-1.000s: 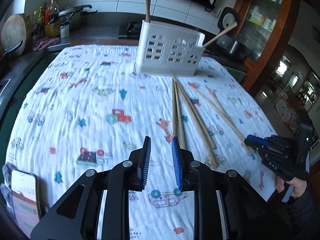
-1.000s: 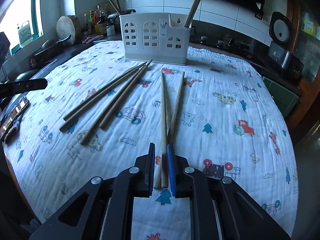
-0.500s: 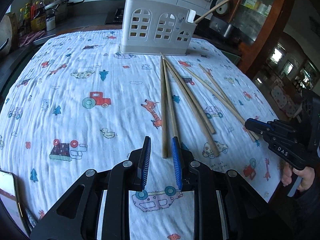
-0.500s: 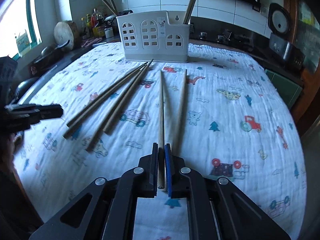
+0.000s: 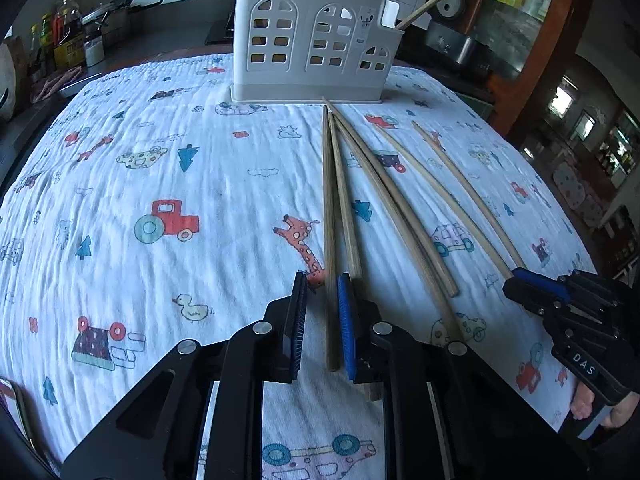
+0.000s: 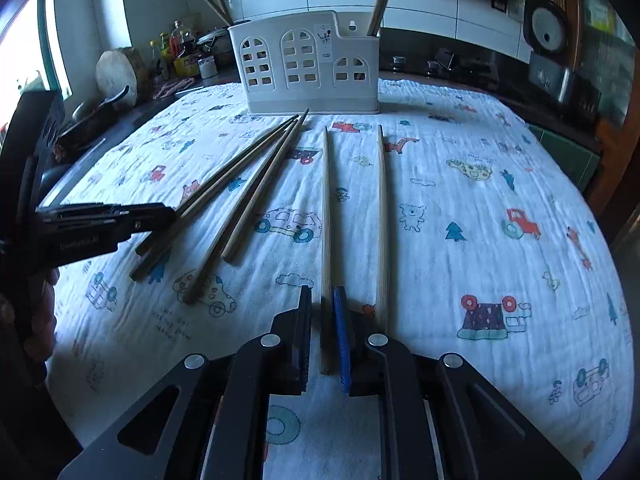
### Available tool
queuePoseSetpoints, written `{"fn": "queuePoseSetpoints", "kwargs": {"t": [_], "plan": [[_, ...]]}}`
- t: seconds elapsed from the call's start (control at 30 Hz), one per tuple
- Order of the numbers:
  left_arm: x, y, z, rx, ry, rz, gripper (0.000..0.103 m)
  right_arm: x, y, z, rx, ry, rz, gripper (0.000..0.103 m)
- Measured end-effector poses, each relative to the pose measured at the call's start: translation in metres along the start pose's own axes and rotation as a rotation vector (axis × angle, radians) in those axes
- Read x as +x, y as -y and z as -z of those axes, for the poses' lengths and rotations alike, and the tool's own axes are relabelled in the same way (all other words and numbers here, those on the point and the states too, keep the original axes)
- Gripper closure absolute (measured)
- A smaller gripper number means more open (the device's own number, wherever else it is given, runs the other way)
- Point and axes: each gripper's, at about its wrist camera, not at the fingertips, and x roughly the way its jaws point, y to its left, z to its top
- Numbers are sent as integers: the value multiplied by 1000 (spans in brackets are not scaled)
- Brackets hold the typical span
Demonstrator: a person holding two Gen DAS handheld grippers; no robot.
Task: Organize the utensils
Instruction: 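Lift the left tool's chopstick into the holder while the right tool inserts its chopstick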
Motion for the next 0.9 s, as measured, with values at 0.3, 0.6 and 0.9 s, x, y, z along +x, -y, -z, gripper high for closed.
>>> {"fn": "queuePoseSetpoints", "kwargs": {"t": [0.3,0.6,0.9], "plan": [[2,14,-2,29,15,-92,98,2,-5,2,-9,27,51,94],[-53,15,-17,31,122,-36,98,-33,-3,-13,6,109,30,96],[-115,15,-71,71,259,8,98,-99,-7,-92,-73,293,18,96]]}}
